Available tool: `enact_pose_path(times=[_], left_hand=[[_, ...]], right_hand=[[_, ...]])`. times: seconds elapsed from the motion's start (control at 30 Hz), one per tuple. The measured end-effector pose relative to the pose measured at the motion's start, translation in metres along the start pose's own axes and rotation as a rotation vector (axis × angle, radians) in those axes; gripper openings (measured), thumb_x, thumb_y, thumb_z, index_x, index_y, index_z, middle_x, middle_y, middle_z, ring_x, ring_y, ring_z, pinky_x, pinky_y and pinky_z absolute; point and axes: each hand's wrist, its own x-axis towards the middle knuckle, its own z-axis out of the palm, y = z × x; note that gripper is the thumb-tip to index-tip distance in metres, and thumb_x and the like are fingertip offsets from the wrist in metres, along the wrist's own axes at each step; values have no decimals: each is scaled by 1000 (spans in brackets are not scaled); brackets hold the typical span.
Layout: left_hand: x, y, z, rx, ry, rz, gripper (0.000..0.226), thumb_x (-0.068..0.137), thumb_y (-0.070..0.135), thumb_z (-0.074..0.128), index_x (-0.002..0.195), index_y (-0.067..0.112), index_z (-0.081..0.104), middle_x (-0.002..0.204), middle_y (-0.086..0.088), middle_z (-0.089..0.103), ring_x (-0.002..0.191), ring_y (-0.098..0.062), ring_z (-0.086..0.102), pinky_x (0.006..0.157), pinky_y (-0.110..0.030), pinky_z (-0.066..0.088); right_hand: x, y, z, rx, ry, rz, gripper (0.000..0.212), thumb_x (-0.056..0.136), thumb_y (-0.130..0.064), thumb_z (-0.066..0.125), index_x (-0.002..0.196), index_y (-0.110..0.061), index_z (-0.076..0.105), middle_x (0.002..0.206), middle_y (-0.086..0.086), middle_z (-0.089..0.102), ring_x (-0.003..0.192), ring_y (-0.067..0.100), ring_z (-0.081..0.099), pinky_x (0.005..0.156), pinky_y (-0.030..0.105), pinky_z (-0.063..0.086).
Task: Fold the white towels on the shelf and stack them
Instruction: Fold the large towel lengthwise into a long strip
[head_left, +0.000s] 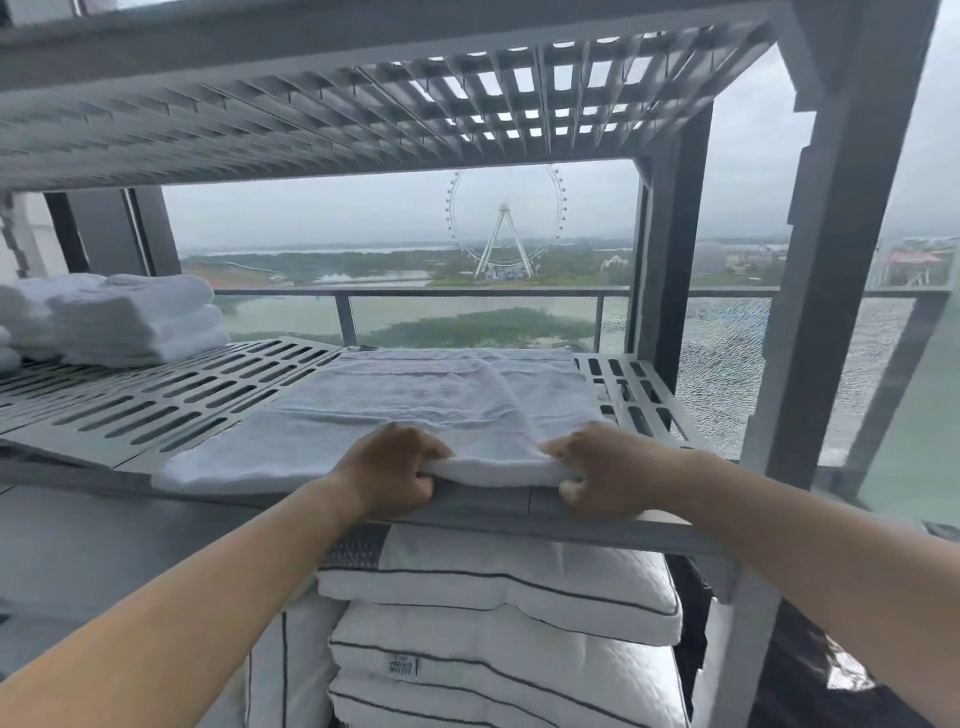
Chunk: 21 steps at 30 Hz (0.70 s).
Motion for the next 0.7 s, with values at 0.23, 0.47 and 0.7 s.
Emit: enact_pose_path(times=[0.23,0.47,0.7], left_hand=[[4,8,-3,-282,-66,-142,47,68,33,40,101,28,73,118,10,66,111,-6,56,99,-31,43],[33,1,7,-262,-165,-175,35,93,33,42,120,25,62,134,6,55,125,-14,46,103,-31,34],[94,-6,12,-204,-204,-127,33,100,31,31,96,12,57,117,-10,60,106,-24,52,97,-42,39]], right_hand=[[12,1,-14,194,30,50,37,93,-23,33,107,0,58,111,15,62,103,32,56,88,41,46],[48,6,-7,232,49,117,39,95,-18,35,129,-10,51,136,10,50,124,27,47,98,34,38],[112,30,5,212,73,230,43,91,-9,34,131,-9,48,139,12,46,127,29,43,104,36,38]])
